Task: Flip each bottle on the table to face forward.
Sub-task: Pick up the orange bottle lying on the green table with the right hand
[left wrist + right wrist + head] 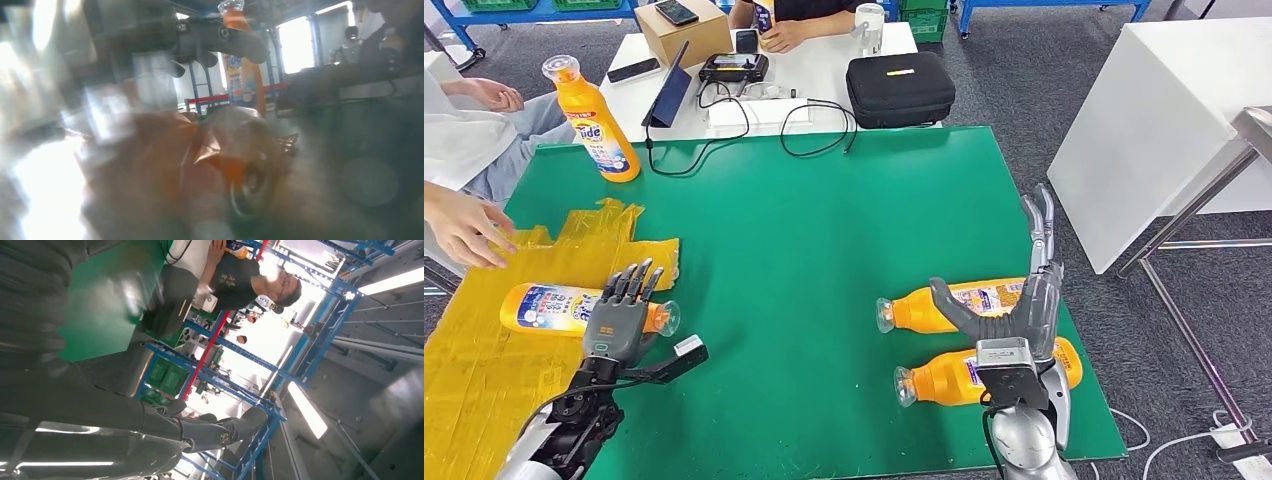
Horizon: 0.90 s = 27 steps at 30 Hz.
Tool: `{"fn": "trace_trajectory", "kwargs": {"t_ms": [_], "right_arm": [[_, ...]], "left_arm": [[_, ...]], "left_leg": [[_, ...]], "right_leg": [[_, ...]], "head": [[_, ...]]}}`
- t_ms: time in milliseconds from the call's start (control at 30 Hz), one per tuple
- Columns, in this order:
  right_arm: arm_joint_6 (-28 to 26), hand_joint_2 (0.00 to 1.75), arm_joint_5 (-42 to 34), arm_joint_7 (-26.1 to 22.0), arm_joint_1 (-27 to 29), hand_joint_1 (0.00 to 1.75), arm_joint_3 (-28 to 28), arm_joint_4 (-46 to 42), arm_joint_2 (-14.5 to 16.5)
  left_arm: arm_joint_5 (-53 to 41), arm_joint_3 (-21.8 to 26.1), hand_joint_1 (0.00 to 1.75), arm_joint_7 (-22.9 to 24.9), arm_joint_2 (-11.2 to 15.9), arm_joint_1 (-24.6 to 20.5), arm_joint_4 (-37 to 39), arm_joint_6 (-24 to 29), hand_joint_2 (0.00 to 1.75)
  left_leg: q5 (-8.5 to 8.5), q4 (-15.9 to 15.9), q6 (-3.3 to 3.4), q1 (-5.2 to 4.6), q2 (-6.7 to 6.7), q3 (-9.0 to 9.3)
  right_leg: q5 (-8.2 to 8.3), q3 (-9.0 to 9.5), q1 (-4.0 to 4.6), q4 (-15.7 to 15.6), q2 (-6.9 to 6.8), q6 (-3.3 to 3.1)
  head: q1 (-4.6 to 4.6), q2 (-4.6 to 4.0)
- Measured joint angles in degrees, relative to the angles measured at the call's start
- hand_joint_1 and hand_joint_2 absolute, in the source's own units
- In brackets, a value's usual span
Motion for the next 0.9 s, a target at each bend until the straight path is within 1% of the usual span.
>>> {"fn": "trace_trajectory", "kwargs": {"t_ms": [67, 133, 233, 300, 367, 433, 500, 600, 667, 767, 833, 900], "right_arm": [[0.01, 1.75, 0.06, 0.00, 0.00, 0.00, 0.00, 0.10, 0.00], [-0.04, 1.75, 0.18, 0.00, 0.01, 0.00, 0.00, 0.17, 0.00], [-0.20, 1.75, 0.32, 0.18, 0.07, 0.00, 0.00, 0.20, 0.00], [-0.29, 1.75, 0.43, 0.45, 0.19, 0.00, -0.02, 0.19, 0.00], [-0.33, 1.75, 0.65, 0.64, 0.35, 0.00, -0.04, 0.18, 0.02], [-0.32, 1.75, 1.03, 0.93, 0.52, 0.00, -0.07, 0.10, 0.09], [-0.25, 1.75, 1.50, 1.41, 0.69, 0.00, -0.13, -0.11, 0.16], [-0.13, 1.75, 1.89, 1.80, 0.75, 0.00, -0.18, -0.38, 0.20], [-0.11, 1.75, 2.09, 1.90, 0.77, 0.00, -0.25, -0.55, 0.25], [-0.05, 1.75, 3.04, 2.45, 0.78, 0.00, -0.62, -0.95, 0.26], [0.30, 1.75, 4.40, 3.31, 0.65, 0.00, -1.07, -1.28, 0.17], [1.50, 1.75, 6.45, 4.74, 0.18, 0.00, -1.74, -1.40, -0.19]], "left_arm": [[0.88, 0.24, 0.00, -0.92, -0.34, 0.11, -0.10, 0.11, 1.75], [2.79, 0.89, 0.00, -3.08, -0.87, 0.78, -1.06, 0.25, 1.75], [7.41, 2.75, 0.00, -9.26, -2.63, 3.04, -5.06, 0.26, 1.75], [11.44, 3.93, 0.00, -14.02, -4.48, 4.62, -8.74, 0.24, 1.75], [15.60, 4.28, 0.00, -16.73, -6.08, 5.82, -12.36, 0.01, 1.75], [19.77, 3.78, 0.00, -17.41, -7.29, 7.17, -16.82, -1.21, 1.75], [22.73, 2.54, 0.00, -16.90, -8.21, 8.70, -22.31, -3.24, 1.75], [24.48, 0.35, 0.00, -16.22, -9.11, 10.36, -28.85, -5.30, 1.75], [27.23, -0.80, 0.00, -17.13, -9.52, 11.32, -32.19, -7.18, 1.75], [34.19, -2.87, 0.00, -18.90, -10.19, 13.01, -38.52, -12.71, 1.75], [38.02, -4.46, 0.00, -19.13, -10.70, 14.05, -43.34, -16.61, 1.75], [40.52, -6.04, 0.00, -19.09, -11.19, 14.81, -47.76, -19.42, 1.75]], "left_leg": [[0.00, 0.00, 0.00, 0.00, 0.00, 0.01], [0.00, 0.00, 0.00, 0.00, 0.02, 0.02], [0.00, 0.02, 0.00, 0.00, 0.04, -0.05], [0.01, 0.04, 0.01, -0.02, 0.04, -0.17], [0.01, 0.04, 0.03, -0.05, 0.05, -0.26], [0.00, 0.05, 0.05, -0.07, 0.10, -0.30], [-0.01, 0.05, 0.05, -0.08, 0.13, -0.34], [-0.02, 0.05, 0.04, -0.06, 0.10, -0.42], [-0.03, 0.04, 0.04, -0.05, 0.13, -0.43], [-0.03, 0.04, 0.03, -0.05, 0.16, -0.46], [-0.03, 0.04, 0.03, -0.05, 0.13, -0.50], [-0.03, 0.04, 0.04, -0.06, 0.12, -0.53]], "right_leg": [[0.00, 0.00, 0.00, 0.00, 0.00, 0.00], [0.00, -0.02, 0.00, 0.00, 0.01, 0.00], [0.00, -0.12, -0.01, 0.00, 0.02, 0.00], [0.01, -0.23, -0.03, -0.01, 0.02, 0.01], [0.02, -0.32, -0.06, 0.00, 0.03, 0.03], [0.04, -0.39, -0.08, 0.00, 0.07, 0.05], [0.04, -0.46, -0.09, -0.01, 0.09, 0.05], [0.02, -0.50, -0.08, 0.00, 0.08, 0.06], [0.02, -0.55, -0.07, 0.00, 0.11, 0.05], [0.03, -0.60, -0.07, 0.00, 0.13, 0.05], [0.02, -0.61, -0.07, 0.00, 0.11, 0.05], [0.03, -0.61, -0.08, 0.00, 0.10, 0.05]], "head": [[0.00, 0.00], [0.00, 0.00], [0.01, 0.00], [0.03, -0.01], [0.04, -0.01], [0.02, 0.00], [0.01, 0.00], [0.02, 0.00], [0.02, 0.00], [0.00, 0.00], [0.01, 0.00], [0.01, 0.00]]}}
